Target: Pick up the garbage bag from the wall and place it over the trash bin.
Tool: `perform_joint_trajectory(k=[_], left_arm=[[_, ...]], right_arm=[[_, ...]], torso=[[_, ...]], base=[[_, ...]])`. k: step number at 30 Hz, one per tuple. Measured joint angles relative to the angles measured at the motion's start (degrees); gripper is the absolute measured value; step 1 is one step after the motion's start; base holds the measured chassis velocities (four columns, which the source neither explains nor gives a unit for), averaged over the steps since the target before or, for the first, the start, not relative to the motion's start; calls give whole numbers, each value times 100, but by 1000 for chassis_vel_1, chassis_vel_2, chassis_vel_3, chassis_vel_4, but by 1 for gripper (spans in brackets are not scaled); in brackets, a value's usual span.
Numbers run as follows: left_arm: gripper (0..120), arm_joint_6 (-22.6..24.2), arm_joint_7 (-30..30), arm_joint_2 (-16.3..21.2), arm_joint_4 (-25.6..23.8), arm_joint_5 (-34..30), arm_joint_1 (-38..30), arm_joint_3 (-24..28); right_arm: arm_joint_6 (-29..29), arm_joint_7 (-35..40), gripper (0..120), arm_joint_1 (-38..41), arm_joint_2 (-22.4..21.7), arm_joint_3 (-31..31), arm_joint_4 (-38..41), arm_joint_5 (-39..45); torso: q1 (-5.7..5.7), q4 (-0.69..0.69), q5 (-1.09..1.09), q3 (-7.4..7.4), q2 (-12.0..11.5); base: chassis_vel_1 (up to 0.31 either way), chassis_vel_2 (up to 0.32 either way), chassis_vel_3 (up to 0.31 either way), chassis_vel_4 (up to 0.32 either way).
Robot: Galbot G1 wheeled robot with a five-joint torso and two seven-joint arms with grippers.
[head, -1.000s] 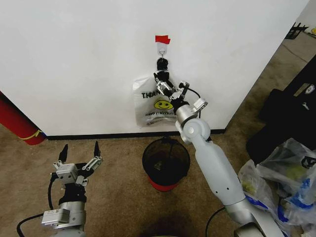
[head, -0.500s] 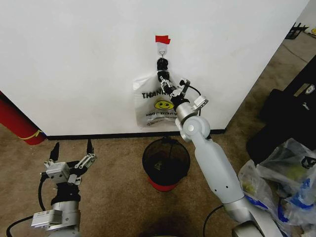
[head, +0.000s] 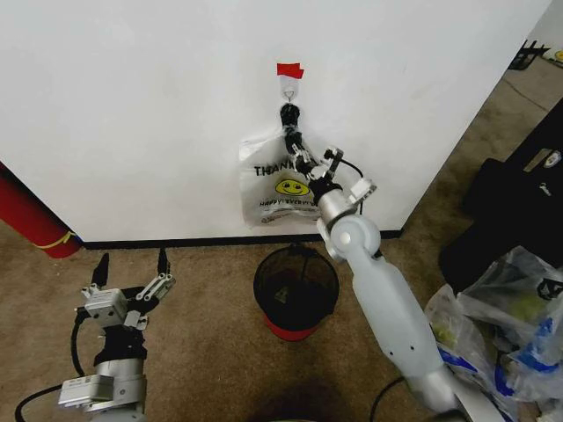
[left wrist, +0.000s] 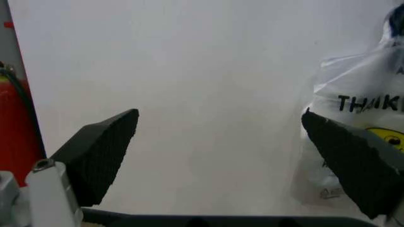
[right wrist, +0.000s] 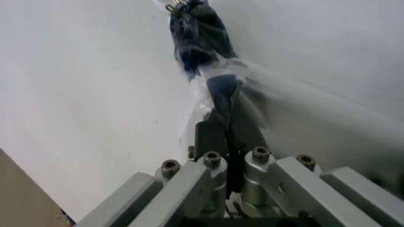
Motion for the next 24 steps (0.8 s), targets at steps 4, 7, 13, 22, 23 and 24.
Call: perform_joint_trajectory(k=[4,7,13,22,23,24], left_arm=[[100,-1,2,7,8,35,-9,81],[100,-2,3,20,62,39,-34,132],[100,-2,4,31,148,59,-92,307],[100,-2,5,54,288,97,-197,538],[100,-2,5,54,288,97,-197,538],[100,-2,4,61,290,98,-198,551]], right_arm=[[29,-55,0,-541,-177,81,394,-158],[65,-119,0,-1034,-302,178,719,-358],[165,-276,0,-1714,-429,333,1153,-784],[295,-422,0,-2565,-563,700,1791,-1246],[295,-422,0,-2565,-563,700,1791,-1246],[320,-449,0,-2661,-562,740,1850,-1289]], torso=[[0,-1,1,0,0],[0,-1,1,0,0],[0,0,0,0,0],[0,0,2,0,0],[0,0,2,0,0],[0,0,0,0,0]], base=[[0,0,0,0],[0,0,0,0],[0,0,0,0],[0,0,0,0],[0,0,0,0],[0,0,0,0]])
